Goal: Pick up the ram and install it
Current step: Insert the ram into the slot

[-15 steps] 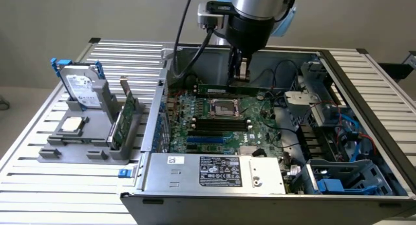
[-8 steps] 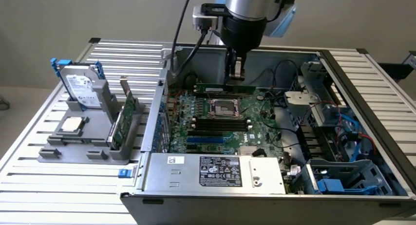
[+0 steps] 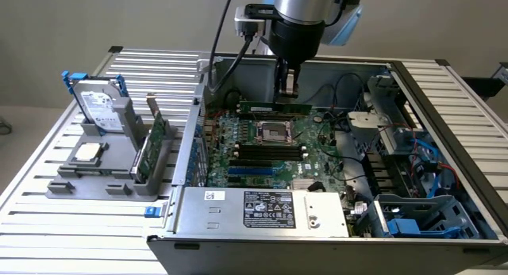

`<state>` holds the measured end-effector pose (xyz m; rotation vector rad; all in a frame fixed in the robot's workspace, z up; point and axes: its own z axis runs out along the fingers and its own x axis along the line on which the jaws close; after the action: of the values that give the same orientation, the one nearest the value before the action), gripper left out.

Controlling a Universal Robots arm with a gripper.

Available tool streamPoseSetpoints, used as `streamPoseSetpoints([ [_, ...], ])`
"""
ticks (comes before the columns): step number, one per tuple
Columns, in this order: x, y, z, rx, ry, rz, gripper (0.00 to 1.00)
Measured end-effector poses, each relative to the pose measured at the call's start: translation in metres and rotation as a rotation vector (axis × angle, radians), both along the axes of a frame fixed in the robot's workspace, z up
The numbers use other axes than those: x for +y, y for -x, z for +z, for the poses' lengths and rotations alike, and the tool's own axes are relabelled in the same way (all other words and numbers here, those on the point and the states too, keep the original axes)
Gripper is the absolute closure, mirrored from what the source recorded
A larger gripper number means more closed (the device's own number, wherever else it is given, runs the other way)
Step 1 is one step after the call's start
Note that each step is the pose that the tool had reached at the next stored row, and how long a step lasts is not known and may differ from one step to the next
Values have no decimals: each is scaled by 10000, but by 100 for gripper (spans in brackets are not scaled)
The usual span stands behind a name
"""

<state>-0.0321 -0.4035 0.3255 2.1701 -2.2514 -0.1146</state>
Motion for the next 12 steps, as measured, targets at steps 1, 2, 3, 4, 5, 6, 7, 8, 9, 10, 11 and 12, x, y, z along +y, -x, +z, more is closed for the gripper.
streamPoseSetpoints([
  [1,0,0,0,0,-1,0,86],
  [2,0,0,0,0,0,0,86],
  [3,0,0,0,0,0,0,86],
  [4,0,0,0,0,-1,0,86],
  [5,0,0,0,0,-1,0,86],
  [6,0,0,0,0,-1,0,86],
  [7,0,0,0,0,0,0,86],
  [8,0,0,0,0,-1,0,86],
  [9,0,0,-1,0,0,0,86],
  [10,1,0,-15,-2,-1,0,86],
  [11,1,3,-33,-7,-2,-2,86],
  [12,1,8,-50,-9,-1,-2,86],
])
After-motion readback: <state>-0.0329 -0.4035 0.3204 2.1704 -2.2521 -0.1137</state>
